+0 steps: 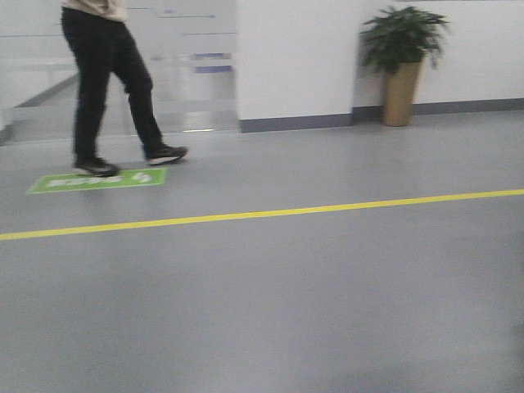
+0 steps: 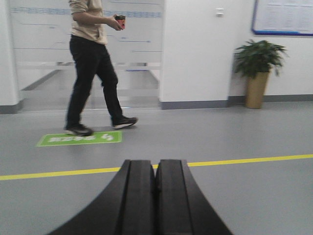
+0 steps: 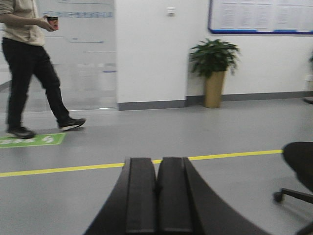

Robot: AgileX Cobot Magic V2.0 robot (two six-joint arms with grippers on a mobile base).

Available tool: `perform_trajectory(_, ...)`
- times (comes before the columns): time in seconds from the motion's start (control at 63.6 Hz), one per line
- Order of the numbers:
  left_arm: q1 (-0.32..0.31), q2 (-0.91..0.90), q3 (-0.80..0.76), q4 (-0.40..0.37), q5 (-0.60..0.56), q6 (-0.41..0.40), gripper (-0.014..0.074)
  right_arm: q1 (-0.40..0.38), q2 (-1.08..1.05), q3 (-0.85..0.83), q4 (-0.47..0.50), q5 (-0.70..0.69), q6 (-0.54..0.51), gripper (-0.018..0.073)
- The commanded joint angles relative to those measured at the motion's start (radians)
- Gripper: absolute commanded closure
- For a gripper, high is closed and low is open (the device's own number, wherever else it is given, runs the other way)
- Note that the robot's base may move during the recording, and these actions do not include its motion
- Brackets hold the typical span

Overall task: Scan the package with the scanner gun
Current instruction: 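Drive the base forward past the blue crate shelf toward the red table, then turn and stop at the table facing the cardboard box and scanner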

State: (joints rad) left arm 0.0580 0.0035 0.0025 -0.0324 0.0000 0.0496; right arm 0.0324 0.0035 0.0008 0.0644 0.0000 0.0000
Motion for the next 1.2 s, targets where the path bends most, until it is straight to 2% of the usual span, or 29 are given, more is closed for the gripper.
perform_trajectory(0.0,-0.005,-0.003,-0.003,0.001,-0.017,-0.007,0.0707,0.001,-0.004,-0.001,-0.008,-0.016,0.000,0.0721)
perform_trajectory(1.18,-0.005,-0.003,-0.003,0.001,-0.017,-0.007,0.0707,0.001,-0.004,-0.001,-0.008,-0.016,0.000,0.0721)
